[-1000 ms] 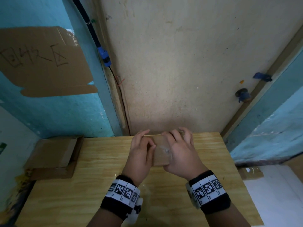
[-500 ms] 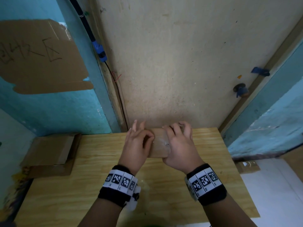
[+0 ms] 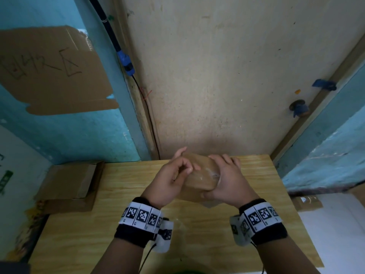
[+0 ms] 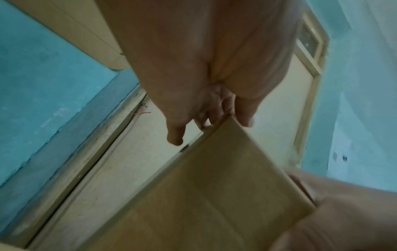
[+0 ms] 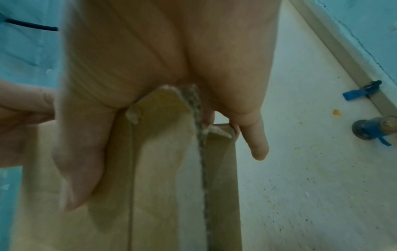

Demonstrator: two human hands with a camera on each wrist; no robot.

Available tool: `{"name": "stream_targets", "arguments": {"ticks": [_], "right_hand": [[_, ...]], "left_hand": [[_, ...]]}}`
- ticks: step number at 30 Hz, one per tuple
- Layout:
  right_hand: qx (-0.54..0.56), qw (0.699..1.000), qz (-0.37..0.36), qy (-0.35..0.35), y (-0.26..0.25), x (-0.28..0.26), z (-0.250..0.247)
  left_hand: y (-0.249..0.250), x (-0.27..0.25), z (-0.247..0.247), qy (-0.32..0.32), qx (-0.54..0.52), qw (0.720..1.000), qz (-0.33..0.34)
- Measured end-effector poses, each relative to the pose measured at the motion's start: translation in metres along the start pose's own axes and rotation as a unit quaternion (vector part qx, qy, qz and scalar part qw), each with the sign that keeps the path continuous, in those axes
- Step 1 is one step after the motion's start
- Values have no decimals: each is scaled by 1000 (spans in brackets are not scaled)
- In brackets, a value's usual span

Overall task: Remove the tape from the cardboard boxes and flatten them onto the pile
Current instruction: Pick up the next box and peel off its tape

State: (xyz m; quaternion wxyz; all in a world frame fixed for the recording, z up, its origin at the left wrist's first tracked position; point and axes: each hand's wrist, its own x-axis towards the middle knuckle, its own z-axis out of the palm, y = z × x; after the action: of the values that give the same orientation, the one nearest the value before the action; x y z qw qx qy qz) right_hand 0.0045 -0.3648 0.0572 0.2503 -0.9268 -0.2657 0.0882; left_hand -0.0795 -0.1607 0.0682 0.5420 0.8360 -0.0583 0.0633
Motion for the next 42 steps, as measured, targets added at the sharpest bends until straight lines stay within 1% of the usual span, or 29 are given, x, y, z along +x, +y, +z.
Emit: {"name": "stream_targets", "arguments": {"ticks": [3, 4, 6, 8, 10, 12, 15, 17, 19, 22, 23, 24, 25, 27, 29, 31, 32, 33, 35, 36, 38, 40, 42], "right_hand": [[-4, 1000, -1, -6, 0, 1, 0], [-5, 1000, 1, -3, 1, 2, 0], [-5, 1000, 15, 15, 6, 2, 0], [16, 998, 36, 38, 13, 0, -2], [37, 998, 43, 34, 16, -1, -3], [38, 998, 37, 16, 14, 0, -2], [43, 998, 30, 14, 11, 2, 2], [40, 999, 25, 16, 10, 3, 3], [37, 999, 13, 19, 9, 3, 2], [61, 998, -2, 30, 7, 1, 1], [71, 997, -5, 39, 7, 1, 2], [80, 996, -9, 46, 8, 1, 2], [92, 995, -11, 48, 8, 1, 2], [130, 991, -3, 36, 9, 1, 1], [160, 987, 7, 19, 10, 0, 1], [153, 988, 16, -4, 10, 0, 1], [118, 993, 19, -24, 9, 0, 0], [59, 997, 16, -46, 6, 0, 0], [-63, 995, 3, -79, -2, 1, 4], [-80, 993, 0, -84, -7, 3, 7], [-37, 997, -3, -73, -13, 6, 16], [29, 998, -8, -52, -14, 7, 23], [76, 996, -13, -50, -12, 7, 24]], "left_hand": [[2, -1, -1, 28, 70, 997, -15], [3, -1, -3, 44, 75, 996, -17], [2, -2, -14, 96, 41, 994, -29], [-3, -1, -30, 144, -19, 988, -46], [-7, 0, -38, 182, -67, 978, -72], [-8, 1, -34, 210, -91, 969, -99], [-15, 1, -19, 248, -121, 951, -139], [-20, 1, -16, 265, -105, 947, -147], [-21, 1, -16, 237, -71, 954, -172], [-20, 1, -16, 159, -45, 956, -241], [-20, 1, -15, 146, -49, 955, -253], [-21, 0, -13, 147, -67, 952, -260], [-21, 0, -11, 160, -101, 944, -271], [-19, 1, -13, 187, -212, 911, -299], [-19, 0, -18, 177, -335, 878, -292], [-20, -1, -24, 165, -396, 861, -273], [-20, -1, -26, 159, -402, 861, -269], [-19, -1, -26, 149, -397, 865, -269], [-14, 0, -22, 124, -387, 871, -276], [-12, 1, -17, 114, -388, 871, -278], [-9, 3, -7, 98, -380, 880, -269], [-7, 5, -1, 90, -350, 899, -248], [-8, 6, -1, 85, -296, 921, -240]]}}
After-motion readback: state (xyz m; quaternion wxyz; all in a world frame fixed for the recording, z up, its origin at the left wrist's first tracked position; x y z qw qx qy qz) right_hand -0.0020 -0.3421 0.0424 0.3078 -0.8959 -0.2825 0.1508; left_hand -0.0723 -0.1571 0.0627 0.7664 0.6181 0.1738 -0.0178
